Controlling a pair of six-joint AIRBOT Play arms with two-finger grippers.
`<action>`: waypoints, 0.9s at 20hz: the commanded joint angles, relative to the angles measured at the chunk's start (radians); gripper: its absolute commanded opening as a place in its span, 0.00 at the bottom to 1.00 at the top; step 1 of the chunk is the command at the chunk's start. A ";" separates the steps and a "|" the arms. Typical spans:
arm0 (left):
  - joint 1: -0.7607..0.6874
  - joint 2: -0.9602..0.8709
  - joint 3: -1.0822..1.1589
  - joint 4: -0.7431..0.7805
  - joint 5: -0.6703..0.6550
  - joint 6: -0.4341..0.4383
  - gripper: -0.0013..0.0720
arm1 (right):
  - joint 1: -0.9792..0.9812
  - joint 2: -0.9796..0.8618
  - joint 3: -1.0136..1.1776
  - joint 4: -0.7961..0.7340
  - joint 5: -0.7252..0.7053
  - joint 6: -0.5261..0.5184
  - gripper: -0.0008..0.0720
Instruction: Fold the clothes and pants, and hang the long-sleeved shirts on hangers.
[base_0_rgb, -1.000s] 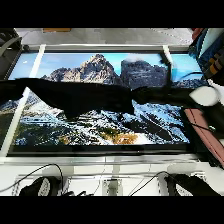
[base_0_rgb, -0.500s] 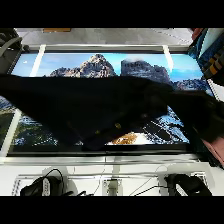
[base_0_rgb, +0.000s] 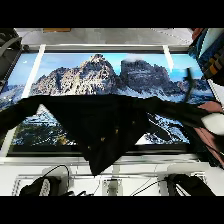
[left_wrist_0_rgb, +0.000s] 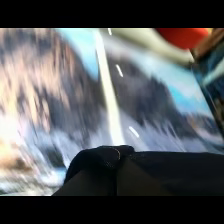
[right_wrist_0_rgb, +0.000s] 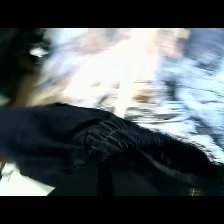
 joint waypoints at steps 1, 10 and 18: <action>-0.155 -0.325 -0.080 -0.286 0.145 0.243 0.04 | 0.000 -0.269 -0.051 0.058 -0.268 0.012 0.06; -0.340 -0.787 0.264 -0.604 0.124 0.547 0.03 | -0.077 -0.439 0.059 -0.010 -0.367 0.005 0.06; -0.389 -0.569 0.279 0.293 -0.418 -0.161 0.04 | -0.339 -0.439 0.320 -0.255 0.743 -0.325 0.06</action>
